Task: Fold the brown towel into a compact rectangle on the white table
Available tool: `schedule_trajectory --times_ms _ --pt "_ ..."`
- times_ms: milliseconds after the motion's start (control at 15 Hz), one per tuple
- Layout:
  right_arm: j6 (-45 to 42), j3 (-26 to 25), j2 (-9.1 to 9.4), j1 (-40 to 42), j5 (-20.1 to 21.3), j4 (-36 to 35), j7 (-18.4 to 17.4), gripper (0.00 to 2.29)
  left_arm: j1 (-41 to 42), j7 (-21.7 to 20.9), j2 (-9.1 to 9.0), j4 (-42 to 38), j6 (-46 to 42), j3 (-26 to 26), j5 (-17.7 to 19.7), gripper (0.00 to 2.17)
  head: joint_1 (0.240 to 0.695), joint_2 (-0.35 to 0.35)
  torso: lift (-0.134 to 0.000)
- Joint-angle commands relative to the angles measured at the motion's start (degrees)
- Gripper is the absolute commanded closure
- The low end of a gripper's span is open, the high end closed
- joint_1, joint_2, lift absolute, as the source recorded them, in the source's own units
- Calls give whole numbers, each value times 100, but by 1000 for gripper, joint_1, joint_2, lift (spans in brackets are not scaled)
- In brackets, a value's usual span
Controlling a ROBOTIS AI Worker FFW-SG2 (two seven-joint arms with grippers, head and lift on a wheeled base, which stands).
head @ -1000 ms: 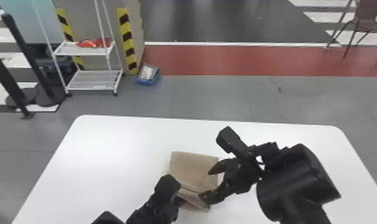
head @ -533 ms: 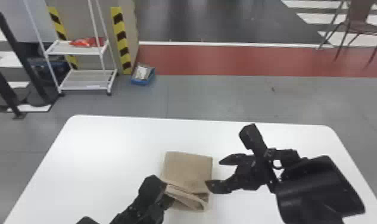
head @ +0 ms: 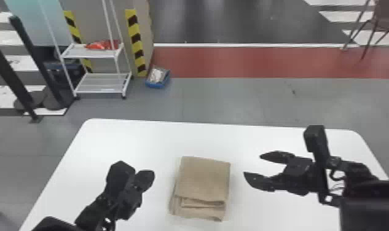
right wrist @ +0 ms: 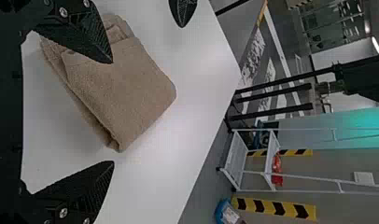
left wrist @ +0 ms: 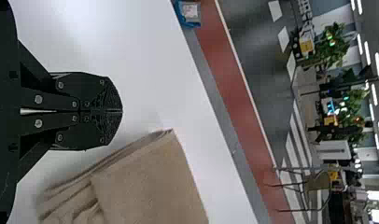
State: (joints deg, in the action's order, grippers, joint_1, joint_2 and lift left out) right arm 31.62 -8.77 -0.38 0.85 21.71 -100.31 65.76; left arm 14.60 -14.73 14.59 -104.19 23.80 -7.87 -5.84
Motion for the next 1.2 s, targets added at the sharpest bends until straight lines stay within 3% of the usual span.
schedule_trajectory --times_ms 0,200,400,533,600,733,800,867,1133 --pt "-19 -379 3 47 -404 -252 -63 127 -2 -47 -9 -330 -46 444 338 1730 695 39 0" --pt "-353 -836 43 223 -984 -419 -344 124 -2 -83 -97 -550 -327 497 769 1727 695 34 0" --pt "-1618 -1021 43 812 -1898 -507 -1408 124 -10 14 -220 -576 -749 154 962 1659 695 -17 0" --pt "-2304 -1197 43 1110 -2549 -507 -1935 127 -10 243 -413 -558 -1346 -4 980 1339 695 -84 0" --pt "-2656 -1206 43 1286 -2663 -613 -2190 127 -10 339 -422 -558 -1540 -83 1033 1038 695 -107 0" --pt "-2902 -1250 43 1515 -2689 -868 -2375 127 -10 489 -510 -550 -1680 -119 1050 356 695 -143 0" --pt "-2954 -1223 43 1638 -2689 -973 -2533 127 -2 550 -536 -532 -1803 -145 1041 181 695 -157 0" --pt "-2990 -1153 43 1787 -2689 -1105 -2753 127 -2 665 -545 -479 -1944 -189 989 87 695 -172 0" --pt "-2814 -907 43 2147 -2636 -1535 -3473 127 7 1236 -615 -347 -2243 -268 778 83 695 -182 0"
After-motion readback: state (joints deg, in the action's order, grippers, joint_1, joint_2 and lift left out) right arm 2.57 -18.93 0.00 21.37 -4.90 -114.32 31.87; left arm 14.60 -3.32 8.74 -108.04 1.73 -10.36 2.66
